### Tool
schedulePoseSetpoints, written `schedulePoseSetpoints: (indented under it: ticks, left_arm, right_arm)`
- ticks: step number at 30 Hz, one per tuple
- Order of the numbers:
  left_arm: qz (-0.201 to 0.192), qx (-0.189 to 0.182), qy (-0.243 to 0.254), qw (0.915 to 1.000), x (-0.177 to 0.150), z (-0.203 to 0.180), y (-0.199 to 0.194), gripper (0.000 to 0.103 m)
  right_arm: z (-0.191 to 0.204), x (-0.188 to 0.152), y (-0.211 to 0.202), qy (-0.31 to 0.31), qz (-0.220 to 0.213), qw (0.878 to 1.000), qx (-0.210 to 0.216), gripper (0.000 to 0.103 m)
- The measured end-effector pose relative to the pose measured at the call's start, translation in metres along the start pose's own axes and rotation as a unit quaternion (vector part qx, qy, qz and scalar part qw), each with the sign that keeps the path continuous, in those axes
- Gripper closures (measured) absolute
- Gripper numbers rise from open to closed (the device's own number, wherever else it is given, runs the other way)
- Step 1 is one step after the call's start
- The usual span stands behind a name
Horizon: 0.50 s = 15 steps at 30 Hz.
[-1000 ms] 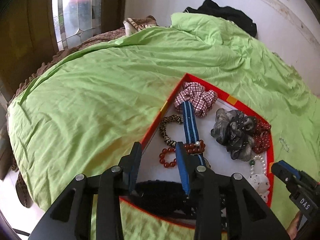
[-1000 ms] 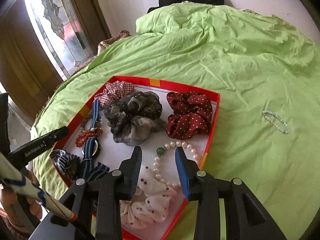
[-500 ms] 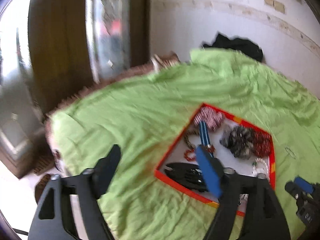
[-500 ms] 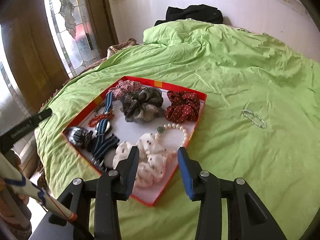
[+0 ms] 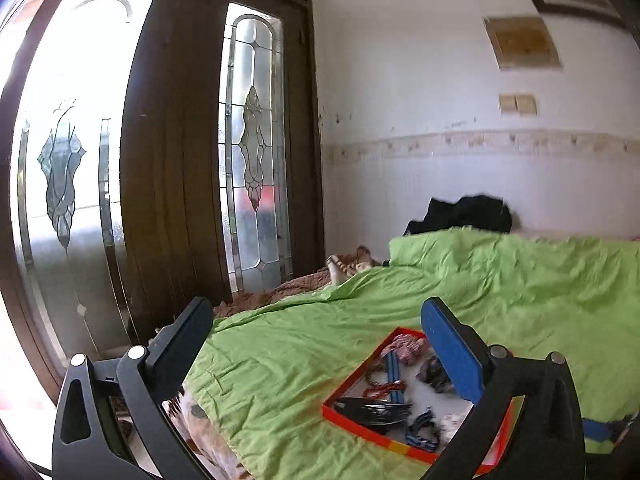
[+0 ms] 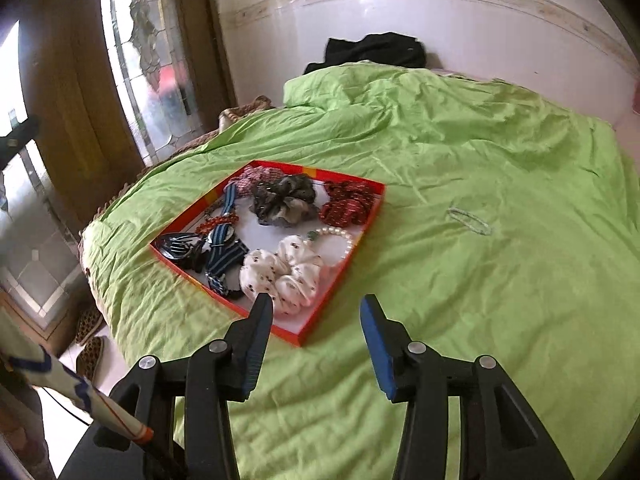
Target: Organize jewelry
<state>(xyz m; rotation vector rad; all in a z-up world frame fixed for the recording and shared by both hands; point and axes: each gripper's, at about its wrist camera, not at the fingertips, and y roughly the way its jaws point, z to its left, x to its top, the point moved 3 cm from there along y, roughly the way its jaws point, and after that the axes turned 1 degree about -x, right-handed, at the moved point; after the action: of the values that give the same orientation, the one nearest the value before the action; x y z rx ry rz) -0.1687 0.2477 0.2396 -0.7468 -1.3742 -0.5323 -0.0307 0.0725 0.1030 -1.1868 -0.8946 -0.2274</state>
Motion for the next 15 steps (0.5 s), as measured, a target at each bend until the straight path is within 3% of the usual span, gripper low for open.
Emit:
schedulePoseSetpoints:
  ticks: [8, 15]
  left_arm:
    - [0.022, -0.037, -0.024, 0.9988, 0.002, 0.008, -0.03, 0.0]
    - [0.051, -0.049, -0.009, 0.9975, -0.014, 0.009, -0.035, 0.0]
  right_arm:
    - [-0.02, -0.016, -0.024, 0.04, -0.005, 0.999, -0.018, 0.05]
    - [-0.023, -0.033, -0.034, 0.042, -0.013, 0.998, -0.048, 0.044]
